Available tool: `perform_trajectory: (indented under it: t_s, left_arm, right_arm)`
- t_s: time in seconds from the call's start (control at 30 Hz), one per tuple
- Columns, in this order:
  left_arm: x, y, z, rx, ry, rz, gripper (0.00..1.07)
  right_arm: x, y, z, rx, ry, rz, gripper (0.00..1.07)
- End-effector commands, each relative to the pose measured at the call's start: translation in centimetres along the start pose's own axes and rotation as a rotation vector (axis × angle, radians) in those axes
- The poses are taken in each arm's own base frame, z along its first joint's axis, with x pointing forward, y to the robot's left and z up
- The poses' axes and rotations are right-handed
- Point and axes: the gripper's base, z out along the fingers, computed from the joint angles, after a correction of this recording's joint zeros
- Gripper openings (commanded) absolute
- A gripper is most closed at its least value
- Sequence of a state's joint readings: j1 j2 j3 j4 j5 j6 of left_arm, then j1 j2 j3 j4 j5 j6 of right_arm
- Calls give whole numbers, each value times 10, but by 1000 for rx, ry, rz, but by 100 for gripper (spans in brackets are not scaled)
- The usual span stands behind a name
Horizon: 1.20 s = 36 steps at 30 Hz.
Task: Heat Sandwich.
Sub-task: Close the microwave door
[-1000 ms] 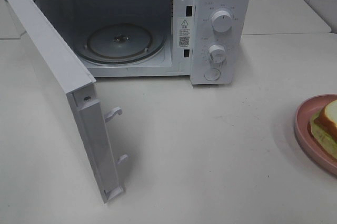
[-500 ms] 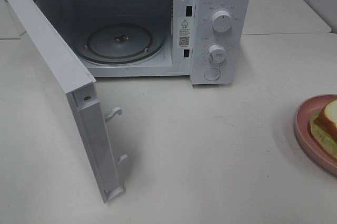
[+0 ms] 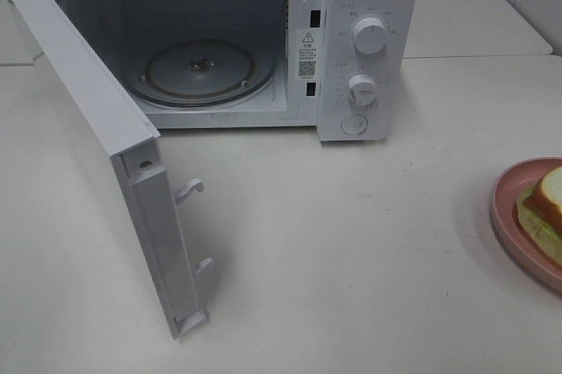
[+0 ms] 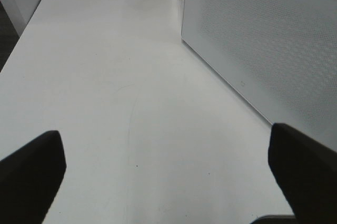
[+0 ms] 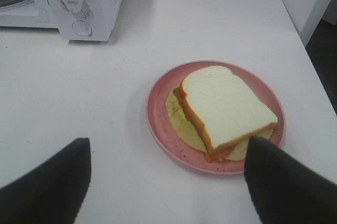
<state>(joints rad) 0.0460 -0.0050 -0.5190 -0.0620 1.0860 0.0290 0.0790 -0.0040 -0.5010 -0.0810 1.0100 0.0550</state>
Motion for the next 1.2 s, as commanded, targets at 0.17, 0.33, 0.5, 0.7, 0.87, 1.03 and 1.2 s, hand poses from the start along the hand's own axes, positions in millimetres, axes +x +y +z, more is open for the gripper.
perform_trajectory:
  t_s: [0.17, 0.33, 0.5, 0.7, 0.87, 1.03, 1.2]
  left_arm:
    - [0, 0, 0, -2, -14, -5, 98]
    - [0, -1, 0, 9, -14, -12, 98]
    - [-2, -3, 1, 26, -9, -19, 98]
    - [-18, -2, 9, 28, 10, -23, 97]
    - [-29, 0, 19, 14, -46, -23, 93]
    - [-32, 1, 35, 8, -68, -28, 88]
    - [-34, 3, 53, -2, -141, -35, 73]
  right_arm:
    - [1, 0, -3, 7, -41, -6, 76]
    - [1, 0, -3, 7, -41, -6, 76]
    - [1, 0, -3, 7, -41, -6, 76]
    - [1, 0, -3, 7, -41, -6, 76]
    - [1, 0, -3, 7, -41, -6, 76]
    - [1, 0, -3, 7, -41, -6, 76]
    - [1, 0, -3, 7, -41, -6, 76]
